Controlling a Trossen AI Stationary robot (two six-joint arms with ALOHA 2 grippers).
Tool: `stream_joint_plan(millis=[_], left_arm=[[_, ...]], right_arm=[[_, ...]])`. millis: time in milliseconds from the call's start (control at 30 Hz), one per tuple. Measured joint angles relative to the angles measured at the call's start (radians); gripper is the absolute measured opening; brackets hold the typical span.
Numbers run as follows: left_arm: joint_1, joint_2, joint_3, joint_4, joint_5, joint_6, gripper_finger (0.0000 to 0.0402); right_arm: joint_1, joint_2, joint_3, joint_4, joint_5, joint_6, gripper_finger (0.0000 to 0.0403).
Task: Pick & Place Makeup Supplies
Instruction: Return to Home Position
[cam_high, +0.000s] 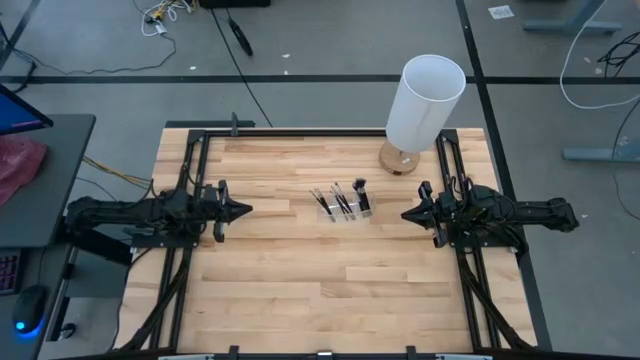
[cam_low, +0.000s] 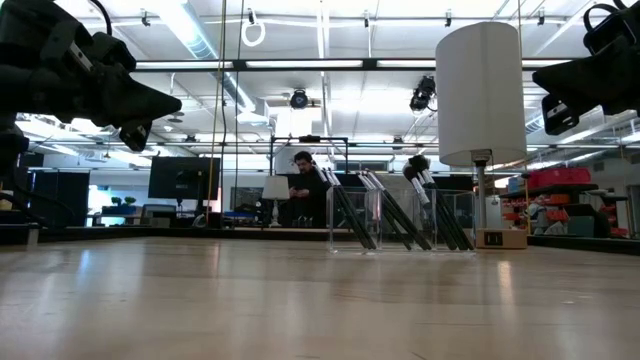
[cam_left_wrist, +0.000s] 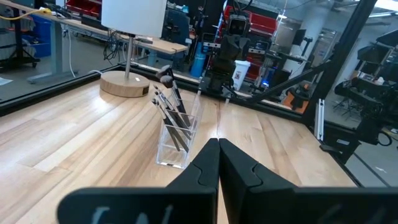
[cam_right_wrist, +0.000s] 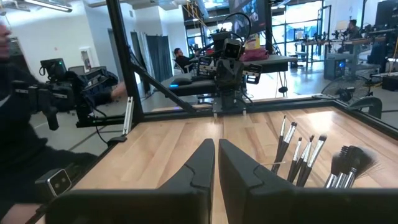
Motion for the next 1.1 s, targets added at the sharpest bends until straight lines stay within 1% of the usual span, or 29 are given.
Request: stream_joint_plan(millis=[1100], left_arm=[[0.0, 0.0, 0.0, 0.0, 0.0, 0.0, 0.0007]], right_arm=[[0.0, 0.0, 0.0, 0.0, 0.0, 0.0, 0.0027]])
